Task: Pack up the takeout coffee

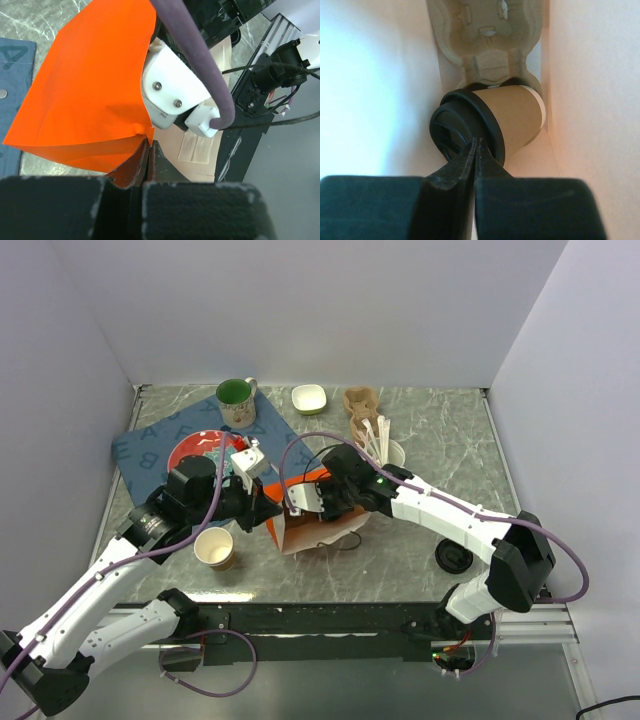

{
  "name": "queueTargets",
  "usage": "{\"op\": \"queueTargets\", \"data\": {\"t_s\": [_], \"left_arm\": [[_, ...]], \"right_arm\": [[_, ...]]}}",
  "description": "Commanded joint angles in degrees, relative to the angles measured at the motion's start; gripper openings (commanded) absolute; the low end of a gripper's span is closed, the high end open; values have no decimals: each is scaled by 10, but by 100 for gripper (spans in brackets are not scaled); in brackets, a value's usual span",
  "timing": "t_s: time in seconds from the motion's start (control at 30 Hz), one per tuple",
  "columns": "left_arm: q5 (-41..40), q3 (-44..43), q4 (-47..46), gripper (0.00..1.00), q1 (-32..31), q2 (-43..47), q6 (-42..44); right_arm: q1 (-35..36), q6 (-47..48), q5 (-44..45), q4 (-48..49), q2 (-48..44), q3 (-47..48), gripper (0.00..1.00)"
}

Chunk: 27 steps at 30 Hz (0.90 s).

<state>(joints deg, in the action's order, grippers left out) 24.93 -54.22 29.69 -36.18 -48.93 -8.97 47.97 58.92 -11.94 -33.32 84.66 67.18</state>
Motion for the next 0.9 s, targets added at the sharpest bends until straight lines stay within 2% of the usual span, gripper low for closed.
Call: {"op": "queueTargets", "data": {"t_s": [0.0, 0.07, 0.13, 0.53, 0.7, 0.77, 0.87], "left_arm": [[4, -7, 2, 1, 1, 8, 14], [5, -6, 0, 1, 1, 8, 12], [7, -5, -2, 1, 1, 11, 11], [8, -6, -10, 1, 1, 8, 10], [9, -10, -9, 1, 1, 2, 12], [9, -10, -10, 1, 1, 1, 12], [10, -8, -13, 1, 1, 1, 12]], "right_arm": [[-3, -8, 7, 6, 9, 21, 29], [-3, -6, 13, 12, 10, 24, 43], [-3, 0, 18, 15, 16, 24, 50], [-4, 8, 22, 16, 10, 37, 60], [-7, 7, 22, 5, 8, 38, 57], [-7, 6, 18, 4, 5, 38, 51], [-8, 5, 17, 2, 2, 37, 51]]}}
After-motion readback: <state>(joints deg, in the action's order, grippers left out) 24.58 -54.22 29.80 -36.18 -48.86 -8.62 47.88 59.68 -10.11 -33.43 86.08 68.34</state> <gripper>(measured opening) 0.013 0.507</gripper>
